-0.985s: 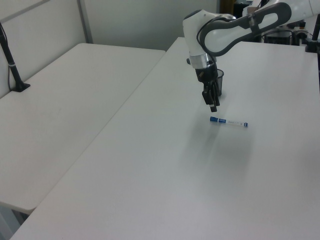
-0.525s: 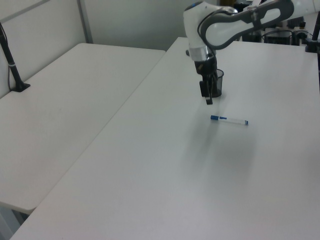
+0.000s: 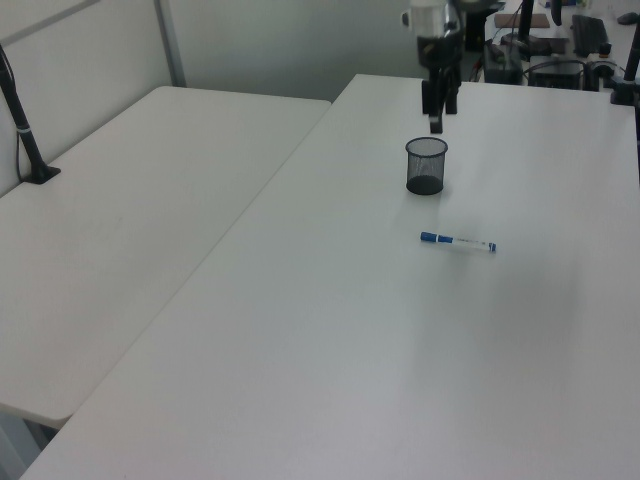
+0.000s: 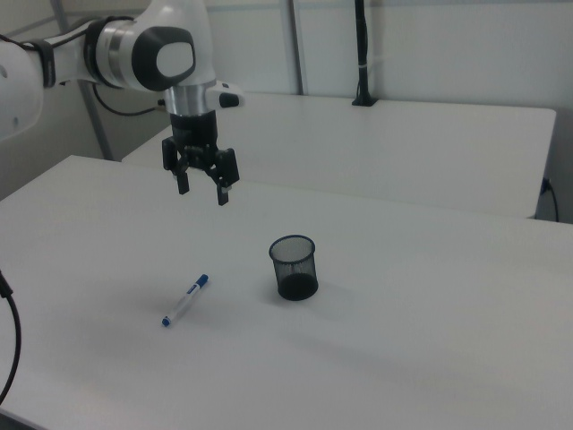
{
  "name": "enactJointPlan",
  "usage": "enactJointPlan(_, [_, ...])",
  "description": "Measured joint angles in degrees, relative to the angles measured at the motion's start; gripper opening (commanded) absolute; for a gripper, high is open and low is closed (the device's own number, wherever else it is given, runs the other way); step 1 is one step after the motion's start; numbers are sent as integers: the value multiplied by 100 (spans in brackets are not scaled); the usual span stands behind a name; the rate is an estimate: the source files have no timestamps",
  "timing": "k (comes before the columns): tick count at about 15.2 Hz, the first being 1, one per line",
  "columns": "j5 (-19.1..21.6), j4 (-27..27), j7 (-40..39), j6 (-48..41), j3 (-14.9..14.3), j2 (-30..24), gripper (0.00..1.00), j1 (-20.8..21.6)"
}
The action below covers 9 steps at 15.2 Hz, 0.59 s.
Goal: Remove the marker
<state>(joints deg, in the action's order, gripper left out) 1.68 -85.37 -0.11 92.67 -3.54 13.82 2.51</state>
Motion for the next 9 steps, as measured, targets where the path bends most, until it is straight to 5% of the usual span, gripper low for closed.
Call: enactJointPlan(9, [1,-8,-401,-224,-8,-404,100,-631])
